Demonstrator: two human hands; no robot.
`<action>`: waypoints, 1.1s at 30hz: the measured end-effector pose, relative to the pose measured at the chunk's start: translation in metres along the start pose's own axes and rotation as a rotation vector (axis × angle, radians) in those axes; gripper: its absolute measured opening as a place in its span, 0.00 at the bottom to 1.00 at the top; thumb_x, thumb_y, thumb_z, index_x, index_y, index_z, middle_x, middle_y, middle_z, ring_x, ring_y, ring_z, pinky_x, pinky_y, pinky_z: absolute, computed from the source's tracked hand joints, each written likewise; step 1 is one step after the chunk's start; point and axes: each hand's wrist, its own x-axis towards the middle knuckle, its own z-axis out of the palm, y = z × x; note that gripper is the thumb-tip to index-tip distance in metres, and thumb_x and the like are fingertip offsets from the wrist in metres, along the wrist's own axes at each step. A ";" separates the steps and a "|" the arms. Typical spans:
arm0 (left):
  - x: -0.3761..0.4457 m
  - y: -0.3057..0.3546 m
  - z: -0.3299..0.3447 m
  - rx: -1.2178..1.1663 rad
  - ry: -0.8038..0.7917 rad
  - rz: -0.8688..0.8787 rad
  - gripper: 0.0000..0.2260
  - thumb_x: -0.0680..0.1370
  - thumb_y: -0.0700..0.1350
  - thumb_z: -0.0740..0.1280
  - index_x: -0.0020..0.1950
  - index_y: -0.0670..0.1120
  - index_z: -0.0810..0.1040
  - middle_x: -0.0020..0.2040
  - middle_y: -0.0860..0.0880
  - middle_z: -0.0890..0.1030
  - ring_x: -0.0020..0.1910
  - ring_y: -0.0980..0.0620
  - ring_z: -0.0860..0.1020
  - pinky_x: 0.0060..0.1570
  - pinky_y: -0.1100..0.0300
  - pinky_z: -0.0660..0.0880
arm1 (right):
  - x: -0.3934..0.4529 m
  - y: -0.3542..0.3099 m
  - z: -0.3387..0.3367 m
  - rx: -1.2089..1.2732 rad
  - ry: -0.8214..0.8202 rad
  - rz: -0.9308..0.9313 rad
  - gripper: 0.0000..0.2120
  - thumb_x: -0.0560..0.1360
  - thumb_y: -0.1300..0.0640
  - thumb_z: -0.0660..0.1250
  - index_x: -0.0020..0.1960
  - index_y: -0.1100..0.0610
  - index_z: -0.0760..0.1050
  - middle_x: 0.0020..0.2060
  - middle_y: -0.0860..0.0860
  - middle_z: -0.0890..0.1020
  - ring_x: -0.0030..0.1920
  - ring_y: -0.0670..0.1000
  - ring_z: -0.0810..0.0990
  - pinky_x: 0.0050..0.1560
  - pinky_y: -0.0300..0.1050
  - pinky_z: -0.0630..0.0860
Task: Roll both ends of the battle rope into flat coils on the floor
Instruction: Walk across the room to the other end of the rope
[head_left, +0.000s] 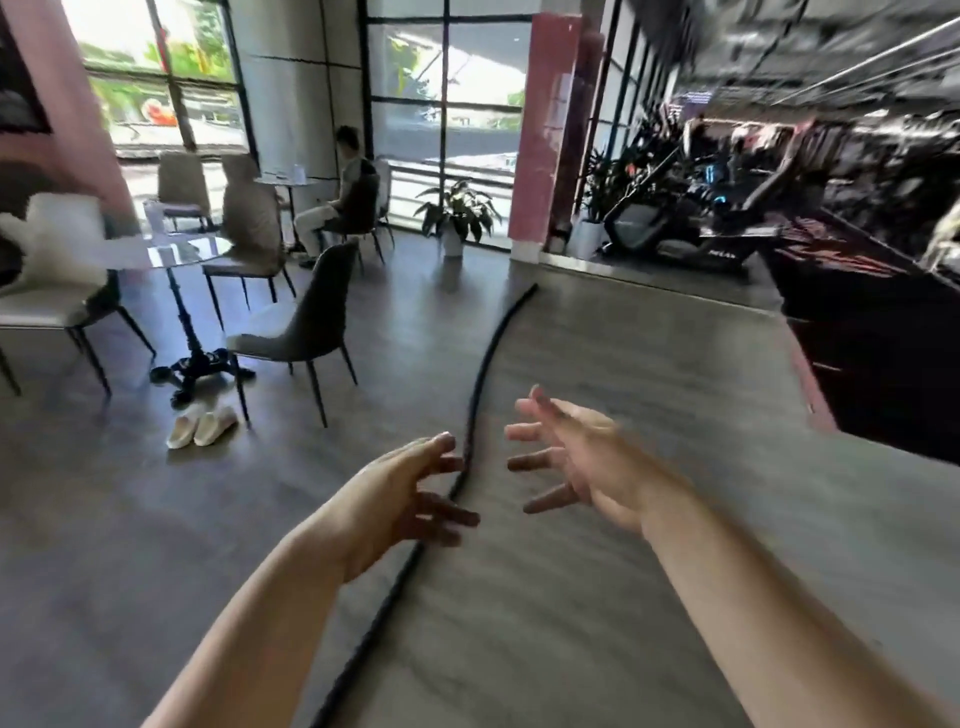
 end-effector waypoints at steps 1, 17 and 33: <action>0.027 0.009 0.007 -0.033 -0.051 -0.013 0.23 0.71 0.55 0.67 0.62 0.46 0.78 0.61 0.48 0.81 0.43 0.36 0.84 0.39 0.47 0.81 | 0.020 -0.004 -0.015 0.017 0.011 0.012 0.34 0.66 0.33 0.63 0.65 0.51 0.74 0.62 0.53 0.77 0.55 0.57 0.80 0.48 0.65 0.81; 0.463 0.151 0.060 0.232 -0.388 0.011 0.35 0.74 0.71 0.52 0.72 0.50 0.67 0.59 0.47 0.85 0.29 0.46 0.78 0.21 0.60 0.64 | 0.334 -0.079 -0.256 0.220 0.117 0.015 0.40 0.70 0.30 0.56 0.76 0.49 0.64 0.64 0.59 0.78 0.57 0.66 0.82 0.45 0.65 0.80; 0.899 0.264 0.149 0.139 -0.322 0.001 0.40 0.72 0.72 0.50 0.67 0.45 0.78 0.63 0.49 0.83 0.53 0.38 0.84 0.45 0.47 0.81 | 0.707 -0.156 -0.552 0.143 -0.033 -0.020 0.58 0.55 0.20 0.66 0.76 0.51 0.64 0.68 0.55 0.74 0.58 0.62 0.82 0.43 0.63 0.81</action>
